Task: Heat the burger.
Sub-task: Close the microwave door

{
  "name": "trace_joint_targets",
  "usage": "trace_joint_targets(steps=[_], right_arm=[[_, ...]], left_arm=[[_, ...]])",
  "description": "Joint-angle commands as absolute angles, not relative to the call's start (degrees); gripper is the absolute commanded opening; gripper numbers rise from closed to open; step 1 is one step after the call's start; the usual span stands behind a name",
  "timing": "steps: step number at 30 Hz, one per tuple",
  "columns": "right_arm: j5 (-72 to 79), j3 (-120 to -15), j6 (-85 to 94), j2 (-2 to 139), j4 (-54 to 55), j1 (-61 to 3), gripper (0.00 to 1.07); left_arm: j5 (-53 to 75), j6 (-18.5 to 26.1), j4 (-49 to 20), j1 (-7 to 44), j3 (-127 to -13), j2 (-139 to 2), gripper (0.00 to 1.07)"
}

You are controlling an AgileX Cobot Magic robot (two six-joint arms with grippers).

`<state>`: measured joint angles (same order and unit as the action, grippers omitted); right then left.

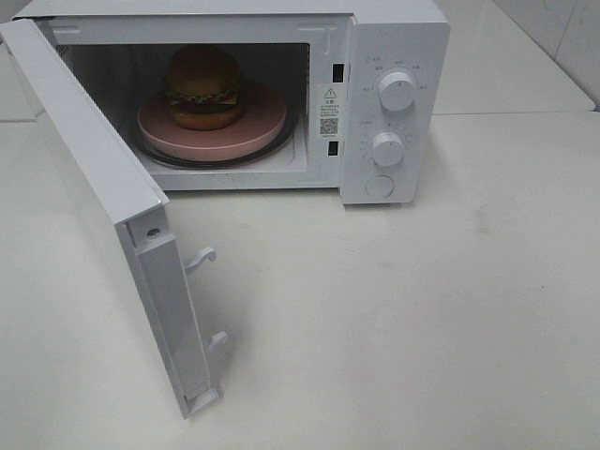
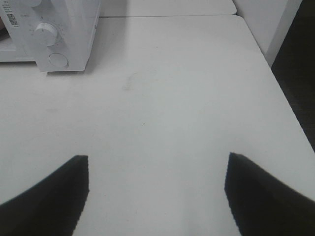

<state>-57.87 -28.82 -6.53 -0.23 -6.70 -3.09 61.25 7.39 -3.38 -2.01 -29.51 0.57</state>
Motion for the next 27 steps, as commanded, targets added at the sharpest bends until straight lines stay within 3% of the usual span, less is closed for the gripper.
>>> trace_joint_targets(steps=[1,20,23,25,26,27], right_arm=[[-57.18,-28.65,-7.1,-1.78,-6.59,-2.69,0.76],[-57.18,-28.65,-7.1,-1.78,-6.59,-2.69,0.76],[-57.18,-28.65,-7.1,-1.78,-6.59,-2.69,0.76],[-57.18,-28.65,-7.1,-1.78,-6.59,-2.69,0.76],[-57.18,-28.65,-7.1,-1.78,-6.59,-2.69,0.76],[-57.18,-28.65,-7.1,-1.78,-6.59,-2.69,0.76]], left_arm=[[61.31,6.99,-3.27,-2.01,-29.56,1.38,1.0],[59.47,7.28,-5.27,-2.01,-31.0,-1.6,0.97],[55.69,7.28,-5.5,-2.01,-31.68,-4.87,0.94],[51.39,7.39,-5.27,-2.01,-31.28,-9.51,0.83],[51.39,7.39,-5.27,-2.01,-31.28,-9.51,0.83],[48.99,7.39,-5.21,-2.01,-30.54,-13.01,0.72]])
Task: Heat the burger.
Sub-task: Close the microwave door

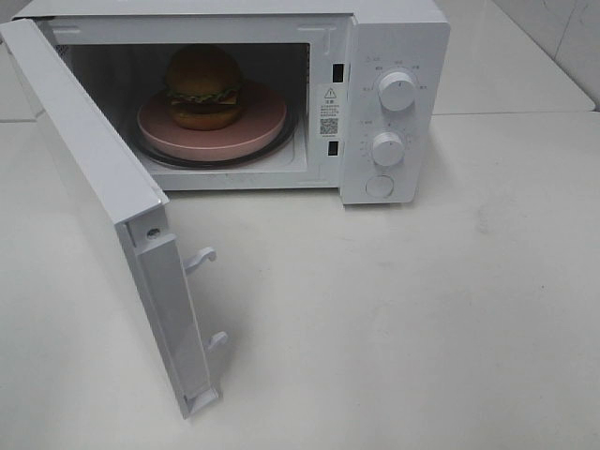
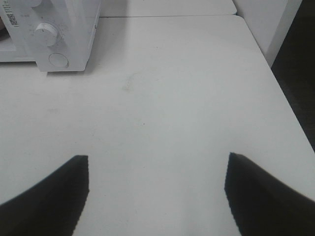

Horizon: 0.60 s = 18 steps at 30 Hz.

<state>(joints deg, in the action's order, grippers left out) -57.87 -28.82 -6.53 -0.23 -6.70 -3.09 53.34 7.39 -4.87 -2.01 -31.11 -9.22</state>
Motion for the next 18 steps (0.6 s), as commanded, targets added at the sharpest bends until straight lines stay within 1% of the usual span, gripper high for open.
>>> trace_joint_targets(steps=[1,2,3,4,5,6,7,8,9,10,14,16,17,18], right_arm=[[-57.18,-28.65,-7.1,-1.78,-6.59,-2.69,0.76],[-57.18,-28.65,-7.1,-1.78,-6.59,-2.69,0.76],[-57.18,-28.65,-7.1,-1.78,-6.59,-2.69,0.76],[-57.18,-28.65,-7.1,-1.78,-6.59,-2.69,0.76],[-57.18,-28.65,-7.1,-1.78,-6.59,-2.69,0.76],[-57.18,-28.65,-7.1,-1.78,-6.59,-2.69,0.76],[-57.18,-28.65,-7.1,-1.78,-6.59,-2.69,0.76],[-57.18,-28.65,-7.1,-1.78,-6.59,-2.69,0.76],[-57.18,-28.65,-7.1,-1.78,-6.59,-2.69,0.76],[-57.18,-28.65,-7.1,-1.78,-6.59,-2.69,0.76],[-57.18,-28.65,-7.1,-1.78,-6.59,-2.69,0.76],[-57.18,-28.65,-7.1,-1.78,-6.59,-2.69,0.76],[-57.18,-28.65,-7.1,-1.78,-6.59,-2.69,0.76],[-57.18,-28.65,-7.1,-1.78,-6.59,-2.69,0.76]], left_arm=[[47.96,7.39,-5.21,-2.01,-30.19,-14.5,0.64],[47.96,7.39,-5.21,-2.01,-30.19,-14.5,0.64],[45.95,7.39,-5.21,-2.01,-29.45,-17.76,0.5],[45.03,7.39,-5.21,-2.01,-29.34,-19.71,0.43],[45.03,7.39,-5.21,-2.01,-29.34,-19.71,0.43],[42.97,7.39,-5.21,-2.01,-29.34,-23.49,0.28],[41.71,7.39,-5.21,-2.01,-29.34,-25.38,0.21],[41.71,7.39,-5.21,-2.01,-29.34,-25.38,0.21],[39.19,7.39,-5.79,-2.01,-29.34,-28.65,0.07],[37.82,7.51,-5.96,-2.01,-29.34,-30.37,0.0],[33.46,7.62,-6.07,-2.01,-29.34,-34.49,0.0],[27.33,7.79,-6.07,-2.01,-29.22,-38.67,0.0],[27.33,7.79,-6.07,-2.01,-29.22,-38.67,0.0],[22.12,8.37,-6.07,-2.01,-28.36,-40.74,0.0]])
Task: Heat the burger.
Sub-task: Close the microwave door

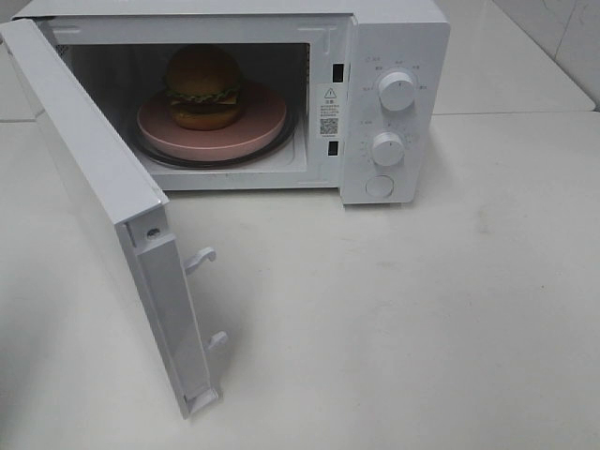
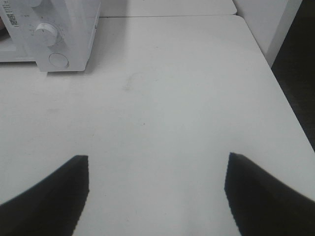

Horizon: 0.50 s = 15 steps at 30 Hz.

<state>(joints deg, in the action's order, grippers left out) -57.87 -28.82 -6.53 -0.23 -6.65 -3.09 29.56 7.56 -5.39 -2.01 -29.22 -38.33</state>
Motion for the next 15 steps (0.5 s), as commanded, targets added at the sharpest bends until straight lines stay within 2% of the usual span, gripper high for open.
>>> trace_joint_targets(steps=[1,4,6,7,9,13,15], right_arm=[[-57.18,-28.65,-7.1,-1.78,-6.59,-2.69,0.76],[-57.18,-28.65,-7.1,-1.78,-6.59,-2.69,0.76],[-57.18,-28.65,-7.1,-1.78,-6.59,-2.69,0.76],[-57.18,-28.65,-7.1,-1.78,-6.59,-2.69,0.76],[-57.18,-28.65,-7.1,-1.78,-6.59,-2.69,0.76],[-57.18,-28.65,-7.1,-1.78,-6.59,-2.69,0.76],[-57.18,-28.65,-7.1,-1.78,-6.59,-2.69,0.76]], left_arm=[[18.79,8.94,-6.3,-2.01,-27.62,-41.77,0.0],[11.92,9.8,-6.93,-2.01,-25.67,-43.49,0.0],[-2.75,10.26,-7.16,-2.01,-21.14,-47.56,0.0],[-2.75,10.26,-7.16,-2.01,-21.14,-47.56,0.0],[-11.75,9.91,-7.16,-2.01,-18.33,-50.48,0.0],[-18.11,9.91,-6.88,-2.01,-17.36,-54.03,0.0],[-22.17,9.85,-3.5,-2.01,-17.36,-57.58,0.0]])
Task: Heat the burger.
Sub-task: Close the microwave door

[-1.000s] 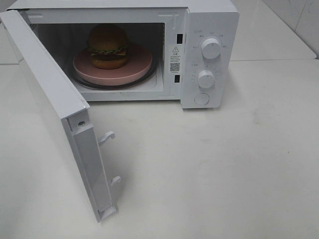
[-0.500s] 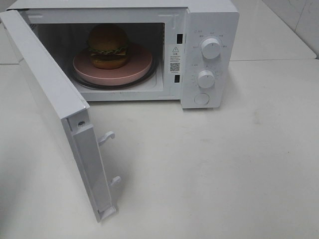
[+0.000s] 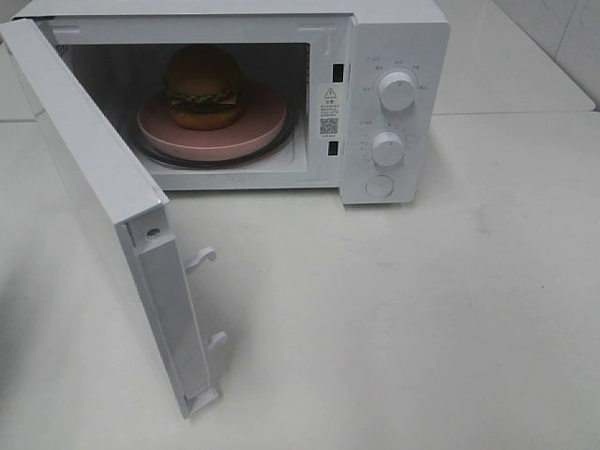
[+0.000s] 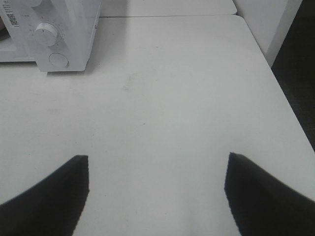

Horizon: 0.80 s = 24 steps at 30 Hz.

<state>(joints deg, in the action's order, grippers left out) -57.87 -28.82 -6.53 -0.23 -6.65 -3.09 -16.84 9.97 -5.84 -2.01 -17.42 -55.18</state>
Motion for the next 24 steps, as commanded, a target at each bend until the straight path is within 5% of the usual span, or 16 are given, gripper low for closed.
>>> trace_joint_targets(steps=[1,4,6,9,11,14,24], right_arm=[[-57.18,-28.65,-7.1,-1.78,-6.59,-2.69,0.76],[-57.18,-28.65,-7.1,-1.78,-6.59,-2.69,0.76],[-57.18,-28.65,-7.1,-1.78,-6.59,-2.69,0.76],[-57.18,-28.65,-7.1,-1.78,-6.59,-2.69,0.75],[-57.18,-28.65,-7.1,-1.78,-6.59,-2.69,0.75],[-57.18,-28.65,-7.1,-1.78,-6.59,-2.69,0.75],[-57.18,-28.65,-7.1,-1.78,-6.59,-2.69,0.75]], left_arm=[[-22.17,9.85,-3.5,-2.01,-17.36,-57.58,0.0],[-25.32,6.65,1.6,-2.01,-17.36,-61.02,0.0],[-28.36,-1.55,10.49,-2.01,-17.36,-63.94,0.0],[-29.68,-4.81,14.55,-2.01,-17.36,-64.92,0.0],[-36.96,-14.15,30.88,-2.01,-17.36,-68.93,0.0],[-44.92,-17.99,38.5,-2.01,-17.36,-72.54,0.0],[-58.5,-17.76,39.13,-0.29,-17.59,-83.48,0.0]])
